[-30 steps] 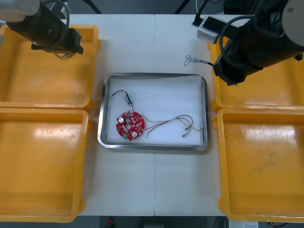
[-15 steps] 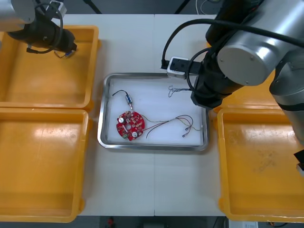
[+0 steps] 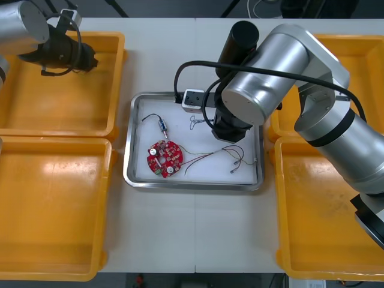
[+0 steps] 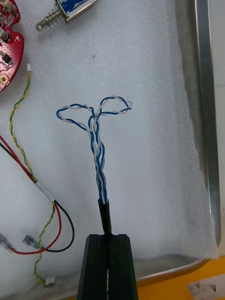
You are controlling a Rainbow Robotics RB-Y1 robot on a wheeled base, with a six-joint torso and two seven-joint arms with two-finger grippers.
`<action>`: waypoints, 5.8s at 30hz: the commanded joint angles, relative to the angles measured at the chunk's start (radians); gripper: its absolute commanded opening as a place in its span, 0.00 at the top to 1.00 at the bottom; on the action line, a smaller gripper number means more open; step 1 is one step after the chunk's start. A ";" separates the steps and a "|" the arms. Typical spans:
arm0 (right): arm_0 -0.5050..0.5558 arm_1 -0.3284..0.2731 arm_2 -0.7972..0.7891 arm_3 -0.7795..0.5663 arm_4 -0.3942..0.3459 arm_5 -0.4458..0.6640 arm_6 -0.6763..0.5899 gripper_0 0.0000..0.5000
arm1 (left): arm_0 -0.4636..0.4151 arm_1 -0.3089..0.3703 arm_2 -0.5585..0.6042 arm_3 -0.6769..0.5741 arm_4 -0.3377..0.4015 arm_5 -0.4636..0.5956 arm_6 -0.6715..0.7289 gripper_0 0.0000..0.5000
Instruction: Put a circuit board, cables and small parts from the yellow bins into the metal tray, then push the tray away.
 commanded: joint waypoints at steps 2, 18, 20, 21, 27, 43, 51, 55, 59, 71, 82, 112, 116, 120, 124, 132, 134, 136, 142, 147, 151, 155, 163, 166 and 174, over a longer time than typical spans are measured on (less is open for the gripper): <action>-0.043 0.025 0.080 0.076 0.042 -0.085 0.046 1.00 | -0.054 -0.017 0.021 0.006 -0.004 -0.019 -0.161 0.00; -0.043 0.045 0.080 0.185 0.036 -0.151 0.069 0.24 | -0.008 -0.022 0.019 0.006 -0.010 -0.093 -0.189 0.00; -0.043 0.043 0.072 0.171 0.039 -0.141 0.062 0.00 | -0.003 -0.025 0.021 0.006 -0.010 -0.104 -0.193 0.00; -0.043 0.043 0.069 0.168 0.040 -0.136 0.060 0.00 | -0.003 -0.025 0.021 0.006 -0.011 -0.104 -0.193 0.00; -0.041 0.043 0.024 0.116 0.023 -0.062 0.049 0.00 | 0.014 -0.025 0.019 0.006 -0.013 -0.105 -0.204 0.00; 0.005 0.045 -0.240 -0.134 -0.012 0.253 -0.006 0.00 | 0.057 -0.025 -0.050 0.006 -0.004 -0.194 -0.201 0.00; 0.065 0.040 -0.417 -0.227 -0.012 0.253 -0.096 0.00 | 0.069 -0.025 -0.053 0.008 -0.007 -0.194 -0.201 0.00; 0.112 0.016 -0.483 -0.270 -0.018 0.253 -0.211 0.00 | 0.071 -0.025 -0.064 0.009 -0.007 -0.194 -0.198 0.00; 0.154 -0.015 -0.545 -0.290 -0.017 0.253 -0.309 0.00 | 0.071 -0.025 -0.064 0.009 -0.005 -0.194 -0.197 0.08; 0.327 -0.133 -0.691 -0.392 -0.072 0.253 -0.503 0.00 | 0.074 -0.025 -0.073 0.009 0.003 -0.194 -0.193 1.00; 0.479 -0.199 -0.878 -0.462 -0.170 0.253 -0.586 0.00 | 0.057 0.017 -0.071 -0.009 0.045 -0.056 -0.189 1.00; 0.766 -0.119 -1.007 -0.530 -0.087 0.253 -0.621 0.00 | 0.055 0.069 -0.167 -0.743 -0.060 0.680 0.612 1.00; 0.766 -0.118 -0.991 -0.530 -0.089 0.253 -0.621 0.00 | 0.057 0.054 -0.240 -0.844 -0.062 0.722 0.733 1.00; 0.769 -0.118 -0.973 -0.534 -0.096 0.253 -0.621 0.00 | 0.055 0.008 -0.302 -0.873 -0.031 0.731 0.804 1.00; 0.769 -0.118 -0.962 -0.545 -0.103 0.253 -0.619 0.00 | 0.055 -0.037 -0.341 -0.879 -0.033 0.731 0.870 1.00; 0.771 -0.118 -0.954 -0.548 -0.104 0.253 -0.612 0.00 | 0.057 -0.094 -0.444 -0.891 -0.048 0.693 0.997 1.00; 0.771 -0.118 -0.953 -0.548 -0.104 0.253 -0.610 0.00 | 0.057 -0.098 -0.473 -0.891 -0.056 0.668 1.028 1.00; 0.771 -0.118 -0.951 -0.548 -0.109 0.253 -0.610 0.00 | 0.057 -0.101 -0.518 -0.888 -0.063 0.628 1.075 1.00; 0.771 -0.119 -0.950 -0.548 -0.109 0.253 -0.615 0.00 | 0.057 -0.103 -0.584 -0.862 -0.071 0.574 1.104 1.00; 0.771 -0.118 -0.945 -0.548 -0.104 0.253 -0.619 0.00 | 0.057 -0.118 -0.607 -0.808 -0.079 0.536 1.110 1.00; 0.772 -0.118 -0.941 -0.548 -0.099 0.253 -0.621 0.00 | 0.057 -0.126 -0.619 -0.782 -0.083 0.516 1.117 0.99; 0.772 -0.118 -0.939 -0.548 -0.099 0.253 -0.624 0.00 | 0.057 -0.127 -0.619 -0.785 -0.083 0.516 1.127 0.29; 0.772 -0.118 -0.939 -0.548 -0.095 0.253 -0.624 0.00 | 0.058 -0.127 -0.618 -0.802 -0.083 0.519 1.149 0.00; 0.772 -0.118 -0.939 -0.548 -0.098 0.253 -0.624 0.00 | 0.057 -0.124 -0.605 -0.821 -0.086 0.541 1.155 0.00; 0.771 -0.135 -0.927 -0.550 -0.115 0.253 -0.627 0.00 | 0.058 -0.089 -0.503 -0.931 -0.070 0.700 1.158 0.00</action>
